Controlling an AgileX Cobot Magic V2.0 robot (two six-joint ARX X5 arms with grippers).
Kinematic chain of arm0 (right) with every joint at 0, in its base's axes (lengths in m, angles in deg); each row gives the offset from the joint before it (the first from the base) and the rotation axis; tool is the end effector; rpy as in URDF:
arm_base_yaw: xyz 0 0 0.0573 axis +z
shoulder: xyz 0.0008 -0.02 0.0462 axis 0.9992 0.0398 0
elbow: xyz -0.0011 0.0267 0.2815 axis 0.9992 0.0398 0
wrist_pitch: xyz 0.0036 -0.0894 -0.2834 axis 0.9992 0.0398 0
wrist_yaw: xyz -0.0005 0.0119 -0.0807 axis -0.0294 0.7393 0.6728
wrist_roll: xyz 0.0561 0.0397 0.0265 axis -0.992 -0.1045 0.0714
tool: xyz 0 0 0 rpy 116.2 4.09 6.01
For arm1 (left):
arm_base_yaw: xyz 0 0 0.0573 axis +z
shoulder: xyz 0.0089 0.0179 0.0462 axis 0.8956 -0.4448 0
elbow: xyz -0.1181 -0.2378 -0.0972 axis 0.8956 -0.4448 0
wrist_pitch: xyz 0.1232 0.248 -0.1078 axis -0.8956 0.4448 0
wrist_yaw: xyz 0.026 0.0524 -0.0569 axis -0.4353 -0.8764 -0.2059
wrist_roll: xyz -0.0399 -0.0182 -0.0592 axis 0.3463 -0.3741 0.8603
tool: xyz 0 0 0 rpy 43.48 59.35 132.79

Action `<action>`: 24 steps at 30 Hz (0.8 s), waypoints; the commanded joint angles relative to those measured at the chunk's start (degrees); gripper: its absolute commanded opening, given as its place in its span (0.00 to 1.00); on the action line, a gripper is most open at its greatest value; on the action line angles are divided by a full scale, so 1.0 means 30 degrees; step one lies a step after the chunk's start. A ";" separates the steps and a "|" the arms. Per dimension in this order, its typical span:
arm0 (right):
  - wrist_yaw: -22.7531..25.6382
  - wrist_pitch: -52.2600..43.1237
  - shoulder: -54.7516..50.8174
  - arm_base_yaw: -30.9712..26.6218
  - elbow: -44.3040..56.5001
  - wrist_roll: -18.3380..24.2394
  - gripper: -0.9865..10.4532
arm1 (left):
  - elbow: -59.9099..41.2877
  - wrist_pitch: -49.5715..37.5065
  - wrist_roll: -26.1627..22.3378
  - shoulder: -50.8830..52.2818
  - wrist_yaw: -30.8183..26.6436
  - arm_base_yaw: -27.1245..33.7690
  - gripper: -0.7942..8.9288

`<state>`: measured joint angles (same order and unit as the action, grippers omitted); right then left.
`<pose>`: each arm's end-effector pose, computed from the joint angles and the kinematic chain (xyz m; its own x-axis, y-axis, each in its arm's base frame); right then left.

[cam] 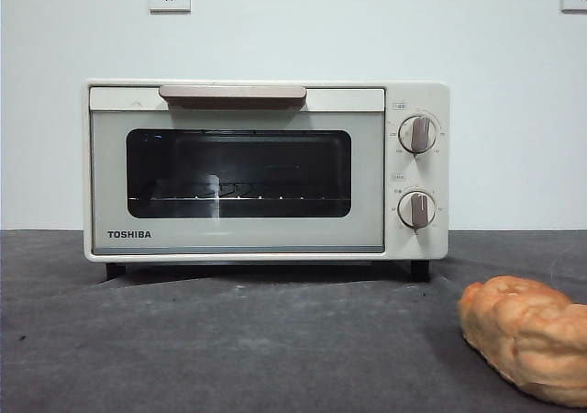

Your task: The left arm flap open the oven, the right arm pick bread and place it into oven, the left arm flap close the oven

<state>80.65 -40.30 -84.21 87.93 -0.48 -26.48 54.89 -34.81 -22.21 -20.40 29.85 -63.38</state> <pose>0.1522 0.0044 0.1522 0.9895 0.0702 -0.1266 -0.0460 0.9816 0.1851 0.1507 -0.0008 0.1537 0.9880 -0.0206 -0.1533 0.0190 0.9997 -0.0121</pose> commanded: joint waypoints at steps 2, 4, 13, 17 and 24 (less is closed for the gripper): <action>-0.0211 -0.0313 -0.0051 -0.0022 0.0124 -0.1625 0.09 | -0.0372 0.0080 0.6739 0.0036 -0.0036 0.0036 0.10; -0.0211 -0.0597 -0.0051 -0.0022 0.0109 -0.1756 0.09 | -0.0291 0.0102 0.8626 0.0036 -0.0029 0.0029 0.10; -0.0248 -0.0750 -0.0044 -0.0029 -0.1821 -0.3082 0.09 | 0.1501 0.0095 1.0775 0.0029 0.0954 0.0036 0.10; -0.0233 -0.0736 -0.0029 -0.0029 -0.3220 -0.3067 0.09 | 0.3045 0.0124 1.0710 -0.0044 0.0998 0.0036 0.10; -0.0248 -0.0226 0.0765 -0.0029 -0.5865 -0.2783 0.09 | 0.6397 0.0845 0.9785 -0.1435 0.1056 0.0036 0.10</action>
<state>79.97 -40.96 -82.48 87.93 -17.09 -34.70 72.62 -32.21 9.09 -24.05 32.89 -63.38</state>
